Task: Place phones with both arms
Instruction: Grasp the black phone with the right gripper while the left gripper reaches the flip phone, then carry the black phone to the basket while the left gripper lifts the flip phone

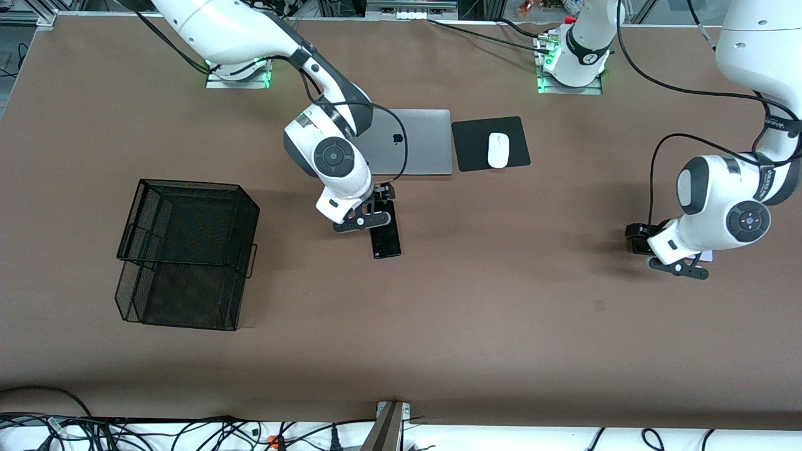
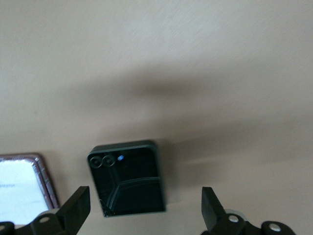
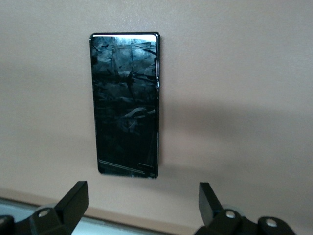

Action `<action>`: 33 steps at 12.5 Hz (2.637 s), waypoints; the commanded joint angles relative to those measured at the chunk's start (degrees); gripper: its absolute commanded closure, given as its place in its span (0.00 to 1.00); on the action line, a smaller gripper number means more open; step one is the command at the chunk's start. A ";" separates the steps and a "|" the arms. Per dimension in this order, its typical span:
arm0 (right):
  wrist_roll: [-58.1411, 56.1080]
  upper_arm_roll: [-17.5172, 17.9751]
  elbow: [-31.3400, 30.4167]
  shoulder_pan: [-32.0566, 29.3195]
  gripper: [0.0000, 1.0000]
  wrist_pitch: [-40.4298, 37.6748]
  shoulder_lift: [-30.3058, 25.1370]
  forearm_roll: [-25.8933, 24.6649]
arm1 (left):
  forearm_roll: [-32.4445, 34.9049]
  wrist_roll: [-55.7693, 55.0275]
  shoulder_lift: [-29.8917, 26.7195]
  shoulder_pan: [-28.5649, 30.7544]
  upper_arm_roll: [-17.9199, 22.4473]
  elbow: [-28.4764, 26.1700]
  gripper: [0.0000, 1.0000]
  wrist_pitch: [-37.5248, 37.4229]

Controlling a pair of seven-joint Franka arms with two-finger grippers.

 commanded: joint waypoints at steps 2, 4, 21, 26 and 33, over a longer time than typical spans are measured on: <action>1.67 -1.16 0.98 1.08 0.00 6.26 4.05 -3.04 | 0.49 0.71 -4.04 4.28 -1.34 -6.22 0.00 5.44; 2.55 -1.25 0.98 1.17 0.00 9.34 5.20 -3.04 | -1.17 -0.78 -3.95 4.38 -1.34 -7.37 0.00 7.46; 5.37 -7.57 1.16 7.23 1.00 16.56 8.28 -5.23 | -6.80 -1.22 0.52 5.96 -1.34 -9.92 0.00 21.01; 4.67 -10.82 2.39 6.45 1.00 1.39 -0.57 -5.06 | -6.80 -1.49 1.67 5.96 -1.34 -9.92 0.00 22.68; -13.66 -14.33 2.39 -7.51 1.00 -19.88 -15.26 -1.55 | -6.89 -3.34 2.81 5.61 -1.43 -9.84 0.57 22.68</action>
